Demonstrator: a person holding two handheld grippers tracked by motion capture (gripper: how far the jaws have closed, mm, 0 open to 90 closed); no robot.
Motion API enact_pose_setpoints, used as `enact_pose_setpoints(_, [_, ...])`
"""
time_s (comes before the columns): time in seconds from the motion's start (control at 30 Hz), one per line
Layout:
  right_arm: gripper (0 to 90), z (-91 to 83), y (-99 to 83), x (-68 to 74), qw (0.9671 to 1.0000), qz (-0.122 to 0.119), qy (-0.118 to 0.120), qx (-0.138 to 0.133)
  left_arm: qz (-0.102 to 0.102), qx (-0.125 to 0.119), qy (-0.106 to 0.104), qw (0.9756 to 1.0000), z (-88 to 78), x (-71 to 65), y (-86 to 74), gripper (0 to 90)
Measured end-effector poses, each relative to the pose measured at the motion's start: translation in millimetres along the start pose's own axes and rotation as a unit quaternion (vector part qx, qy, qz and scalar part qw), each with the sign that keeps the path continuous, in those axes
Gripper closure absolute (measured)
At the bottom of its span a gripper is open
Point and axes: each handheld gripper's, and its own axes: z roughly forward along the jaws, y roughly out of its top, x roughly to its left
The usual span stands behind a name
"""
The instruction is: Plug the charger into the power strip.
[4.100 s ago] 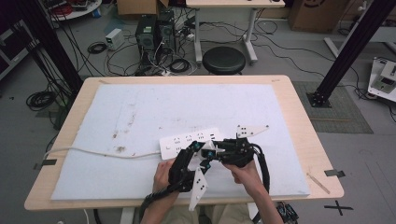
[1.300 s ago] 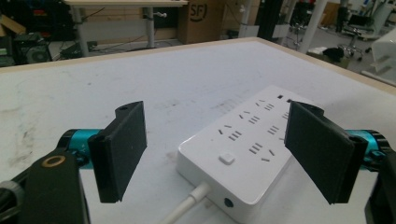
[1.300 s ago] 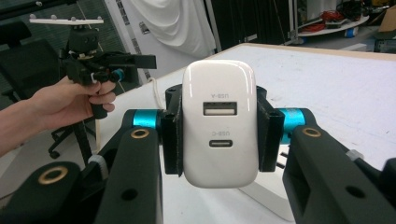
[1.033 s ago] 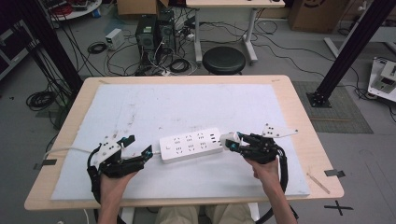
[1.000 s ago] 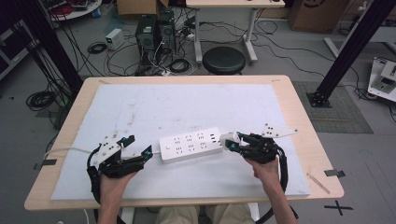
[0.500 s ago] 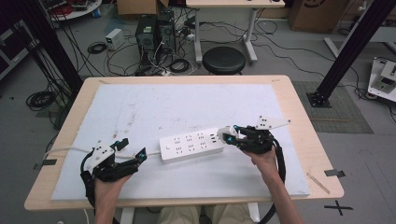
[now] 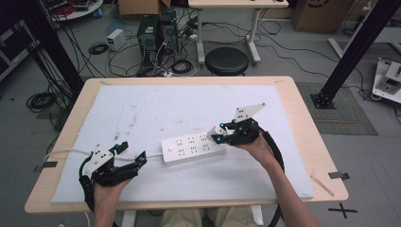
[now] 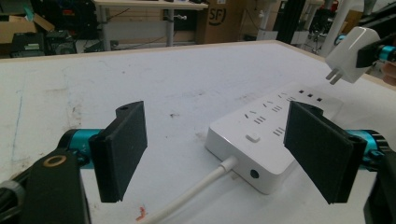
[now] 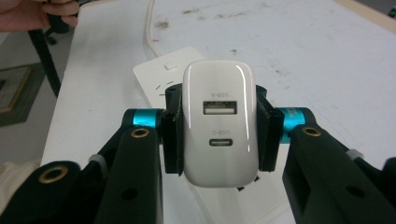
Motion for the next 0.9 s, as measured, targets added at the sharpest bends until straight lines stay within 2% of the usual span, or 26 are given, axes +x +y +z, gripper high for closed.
enact_pose_setpoints(0.1, [63.3,4.1,7.3,-4.2,0.9997,-0.012,0.012,0.017,0.002,0.0,0.0,1.0,-0.3,-0.6,-0.6,21.4])
enact_pose_setpoints(0.13, [63.3,11.1,19.1,-9.7,0.9977,-0.039,0.022,0.051,0.001,0.0,0.0,1.0,-0.6,-0.7,-1.0,21.4])
enact_pose_setpoints(0.17, [63.4,13.3,22.6,-11.4,0.9967,-0.05,0.027,0.059,0.0,-0.001,0.0,1.0,-1.8,-0.5,-1.6,21.4])
enact_pose_setpoints(0.2, [63.4,13.3,22.6,-11.4,0.9967,-0.05,0.027,0.059,0.0,-0.001,0.0,1.0,-1.8,-0.5,-1.6,21.4])
enact_pose_setpoints(0.3, [63.4,20.6,33.8,-18.1,0.9928,-0.08,0.05,0.074,-0.001,-0.002,0.003,1.0,-5.0,0.2,-2.6,21.4])
enact_pose_setpoints(0.33, [63.4,20.6,33.8,-18.1,0.9928,-0.08,0.05,0.074,-0.002,-0.001,0.004,1.0,-6.2,0.6,-3.0,21.4])
enact_pose_setpoints(0.37, [63.4,25.1,37.3,-21.9,0.9905,-0.094,0.058,0.082,-0.002,-0.002,0.004,1.0,-7.4,1.4,-3.5,21.5])
enact_pose_setpoints(0.43, [63.4,27.4,38.4,-23.5,0.9892,-0.097,0.064,0.089,-0.005,-0.002,0.008,1.0,-10.1,2.8,-4.3,21.5])
enact_pose_setpoints(0.47, [63.4,33.5,41.2,-25.4,0.9853,-0.112,0.073,0.107,-0.006,-0.002,0.009,0.9999,-11.6,3.7,-4.7,21.6])
enact_pose_setpoints(0.5, [63.4,33.5,41.2,-25.4,0.9853,-0.112,0.073,0.107,-0.007,-0.003,0.011,0.9999,-12.9,4.5,-5.0,21.6])
enact_pose_setpoints(0.53, [63.4,38.1,43.4,-25.7,0.982,-0.122,0.084,0.118,-0.007,-0.002,0.012,0.9999,-14.1,5.5,-5.2,21.6])
enact_pose_setpoints(0.57, [63.4,38.1,43.4,-25.7,0.982,-0.122,0.084,0.118,-0.009,-0.004,0.013,0.9999,-15.1,6.0,-5.6,21.6])
enact_pose_setpoints(0.6, [63.4,42.9,47.1,-28.0,0.9779,-0.132,0.09,0.136,-0.009,-0.003,0.015,0.9998,-16.0,7.0,-5.9,21.7])
enact_pose_setpoints(0.63, [63.4,42.9,47.1,-28.0,0.9779,-0.132,0.09,0.136,-0.01,-0.003,0.016,0.9998,-16.8,7.8,-6.0,21.7])
enact_pose_setpoints(0.67, [63.4,45.0,49.5,-28.6,0.9752,-0.139,0.089,0.147,-0.012,-0.004,0.017,0.9998,-17.2,8.5,-6.2,21.7])
enact_pose_setpoints(0.73, [63.4,47.8,53.7,-31.5,0.97,-0.152,0.104,0.159,-0.013,-0.005,0.019,0.9997,-17.9,9.4,-6.1,21.7])
enact_pose_setpoints(0.77, [63.4,49.8,58.5,-34.3,0.966,-0.163,0.11,0.168,-0.013,-0.005,0.02,0.9997,-19.2,11.0,-5.8,21.7])
enact_pose_setpoints(0.83, [63.4,50.6,60.7,-36.0,0.964,-0.164,0.117,0.173,-0.012,-0.003,0.021,0.9997,-20.0,12.3,-5.8,21.7])
enact_pose_setpoints(0.9, [63.4,53.0,65.4,-39.2,0.959,-0.178,0.115,0.188,-0.013,-0.004,0.024,0.9996,-20.7,13.8,-5.9,21.7])
